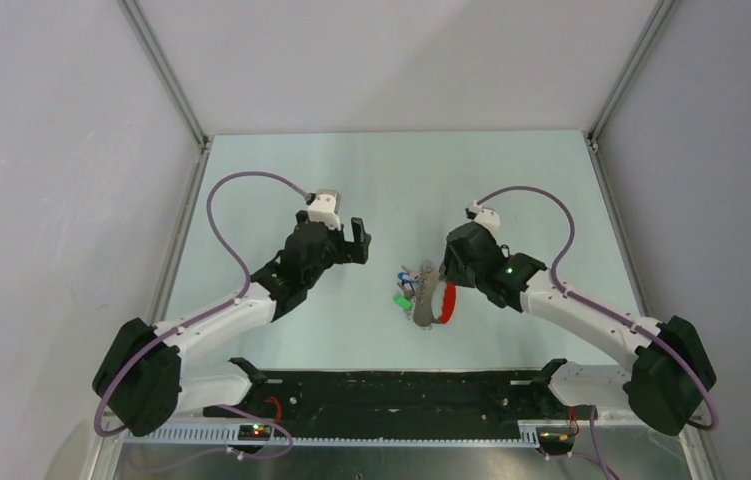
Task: Remove the keys from the keyring
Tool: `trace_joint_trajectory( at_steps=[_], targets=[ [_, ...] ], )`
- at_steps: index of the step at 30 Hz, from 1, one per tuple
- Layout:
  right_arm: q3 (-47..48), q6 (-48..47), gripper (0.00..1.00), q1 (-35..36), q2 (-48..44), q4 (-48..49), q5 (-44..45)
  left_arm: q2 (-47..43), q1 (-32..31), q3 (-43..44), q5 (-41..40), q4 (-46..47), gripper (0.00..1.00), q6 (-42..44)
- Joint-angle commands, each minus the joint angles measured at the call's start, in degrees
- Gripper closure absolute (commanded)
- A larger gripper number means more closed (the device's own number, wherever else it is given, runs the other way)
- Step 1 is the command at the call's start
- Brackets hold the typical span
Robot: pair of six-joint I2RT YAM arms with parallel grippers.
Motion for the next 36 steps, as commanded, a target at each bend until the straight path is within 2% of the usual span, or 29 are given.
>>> trace_joint_trajectory(
  at_steps=[1, 9, 14, 18, 27, 34, 36],
  targets=[
    [-1.2, -10.7, 0.47, -0.9, -1.0, 8.0, -1.1, -1.2, -0.3, 1.9, 1.1, 2.3, 0.0, 1.9],
    [-1.2, -10.0, 0.46, -4.4, 3.0, 7.2, -2.7, -1.1, -0.4, 1.6, 2.0, 3.0, 0.0, 2.2],
    [0.3, -10.4, 0.45, -0.3, 7.3, 10.0, -2.0, -0.8, -0.3, 1.7, 2.6, 3.3, 0.0, 1.9],
    [3.2, -10.9, 0.51, 2.1, 13.1, 9.8, -2.4, -1.1, -0.4, 1.5, 2.6, 3.3, 0.0, 1.8],
    [5.3, -11.3, 0.55, 2.5, 22.0, 12.9, -4.7, -2.0, -0.3, 1.2, 1.5, 3.4, 0.0, 2.0],
    [5.7, -11.1, 0.57, 3.3, 26.6, 14.7, -8.6, -1.8, -0.3, 1.3, 1.4, 3.4, 0.0, 2.2],
    [5.7, -11.5, 0.62, 3.7, 27.0, 14.6, -8.8, -1.8, -0.3, 1.2, 1.4, 3.3, 0.0, 2.3]
  ],
)
